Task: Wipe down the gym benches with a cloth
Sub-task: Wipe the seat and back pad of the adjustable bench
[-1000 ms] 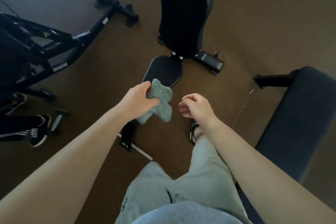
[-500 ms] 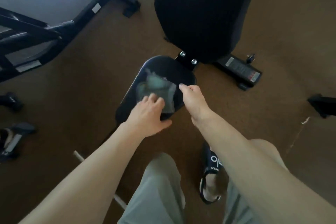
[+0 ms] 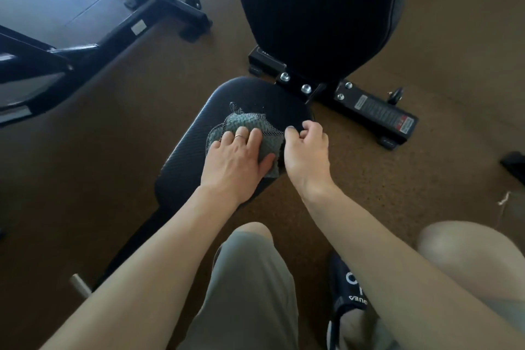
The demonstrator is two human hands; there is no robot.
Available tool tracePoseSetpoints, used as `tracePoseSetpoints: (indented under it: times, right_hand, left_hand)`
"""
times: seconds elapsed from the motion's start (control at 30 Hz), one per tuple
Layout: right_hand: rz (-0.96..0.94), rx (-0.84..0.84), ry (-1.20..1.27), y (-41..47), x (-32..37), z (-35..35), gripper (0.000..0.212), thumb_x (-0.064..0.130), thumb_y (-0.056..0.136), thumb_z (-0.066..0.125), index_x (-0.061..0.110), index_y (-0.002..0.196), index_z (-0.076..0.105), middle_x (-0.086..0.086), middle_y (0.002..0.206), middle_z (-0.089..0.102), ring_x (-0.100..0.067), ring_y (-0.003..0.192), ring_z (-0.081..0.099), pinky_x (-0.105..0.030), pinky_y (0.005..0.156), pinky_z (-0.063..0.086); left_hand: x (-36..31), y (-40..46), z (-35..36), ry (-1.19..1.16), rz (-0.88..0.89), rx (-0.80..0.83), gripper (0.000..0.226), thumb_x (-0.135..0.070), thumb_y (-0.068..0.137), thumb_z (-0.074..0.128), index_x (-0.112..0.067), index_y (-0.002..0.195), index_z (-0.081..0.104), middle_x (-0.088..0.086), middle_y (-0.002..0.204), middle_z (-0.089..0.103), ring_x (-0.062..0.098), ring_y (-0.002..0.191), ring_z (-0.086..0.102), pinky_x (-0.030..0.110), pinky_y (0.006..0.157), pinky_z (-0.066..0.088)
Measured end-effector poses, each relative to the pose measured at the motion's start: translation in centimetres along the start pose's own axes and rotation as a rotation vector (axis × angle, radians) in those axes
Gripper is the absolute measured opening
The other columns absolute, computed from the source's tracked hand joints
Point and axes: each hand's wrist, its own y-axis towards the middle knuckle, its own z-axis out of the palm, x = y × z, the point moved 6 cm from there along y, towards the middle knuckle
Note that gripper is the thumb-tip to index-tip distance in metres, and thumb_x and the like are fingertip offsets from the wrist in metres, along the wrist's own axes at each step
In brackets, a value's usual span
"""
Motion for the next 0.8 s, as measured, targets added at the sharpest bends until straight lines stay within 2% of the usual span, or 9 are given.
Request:
tracePoseSetpoints:
  times: [0.1, 0.2, 0.3, 0.4, 0.5, 0.6, 0.8]
  right_hand:
    - [-0.016, -0.048, -0.057, 0.1, 0.3, 0.1, 0.056, 0.037, 0.107, 0.044, 0.019, 0.158, 0.029, -0.007, 0.159, 0.025, -0.026, 0.142, 0.033, -0.031, 0.098, 0.033]
    - [-0.228, 0.006, -0.313, -0.8, 1.0, 2.0, 0.053, 0.038, 0.109, 0.039, 0.013, 0.155, 0.038, -0.007, 0.163, 0.024, -0.026, 0.147, 0.022, -0.035, 0.115, 0.025]
    - [-0.305, 0.094, -0.506, -1.6, 0.2, 3.3, 0.055, 0.041, 0.111, 0.031, 0.011, 0.156, 0.040, -0.005, 0.167, 0.022, -0.022, 0.154, 0.012, -0.038, 0.126, 0.016]
    - [-0.343, 0.126, -0.621, -1.5, -0.1, 2.8, 0.056, 0.042, 0.111, 0.029, 0.012, 0.157, 0.038, -0.003, 0.168, 0.024, -0.018, 0.154, 0.012, -0.035, 0.125, 0.016]
    - [-0.363, 0.135, -0.664, -0.8, 0.1, 2.1, 0.054, 0.042, 0.111, 0.029, 0.016, 0.154, 0.045, -0.001, 0.166, 0.032, -0.015, 0.154, 0.017, -0.035, 0.123, 0.021]
    - [-0.390, 0.157, -0.738, -0.5, 0.3, 2.0, 0.053, 0.041, 0.111, 0.026, 0.018, 0.153, 0.048, -0.001, 0.165, 0.035, -0.016, 0.153, 0.020, -0.036, 0.123, 0.022]
    - [-0.346, 0.225, -0.777, 0.0, 0.6, 1.7, 0.053, 0.041, 0.110, 0.025, 0.019, 0.148, 0.054, 0.001, 0.166, 0.033, -0.016, 0.154, 0.018, -0.035, 0.124, 0.019]
  left_hand:
    - [0.5, -0.9, 0.2, -0.002, 0.018, 0.015, 0.046, -0.060, 0.103, 0.033, -0.021, 0.125, 0.043, 0.005, 0.121, 0.056, 0.029, 0.110, 0.056, 0.040, 0.089, 0.042]
    - [1.3, -3.0, 0.4, -0.005, 0.038, 0.058, 0.050, -0.067, 0.100, 0.038, -0.023, 0.124, 0.043, 0.002, 0.114, 0.060, 0.026, 0.105, 0.061, 0.038, 0.082, 0.041]
    - [2.1, -5.3, 0.3, 0.014, 0.070, 0.046, 0.050, -0.070, 0.098, 0.039, -0.026, 0.122, 0.043, -0.002, 0.110, 0.062, 0.023, 0.100, 0.064, 0.035, 0.076, 0.039]
    - [2.4, -5.2, 0.5, 0.018, 0.053, 0.004, 0.049, -0.068, 0.100, 0.035, -0.024, 0.120, 0.045, 0.000, 0.111, 0.063, 0.023, 0.098, 0.064, 0.035, 0.076, 0.042]
    - [1.8, -3.1, 1.0, 0.076, 0.004, -0.060, 0.054, -0.066, 0.101, 0.031, -0.020, 0.128, 0.043, 0.005, 0.123, 0.055, 0.026, 0.104, 0.058, 0.039, 0.081, 0.045]
    - [1.6, -0.1, 1.4, 0.066, -0.049, -0.073, 0.054, -0.063, 0.103, 0.028, -0.018, 0.131, 0.041, 0.007, 0.130, 0.050, 0.028, 0.111, 0.054, 0.041, 0.084, 0.043]
    - [1.3, 2.7, 1.4, 0.046, -0.006, -0.044, 0.055, -0.060, 0.105, 0.027, -0.015, 0.136, 0.038, 0.010, 0.138, 0.049, 0.031, 0.118, 0.054, 0.043, 0.088, 0.044]
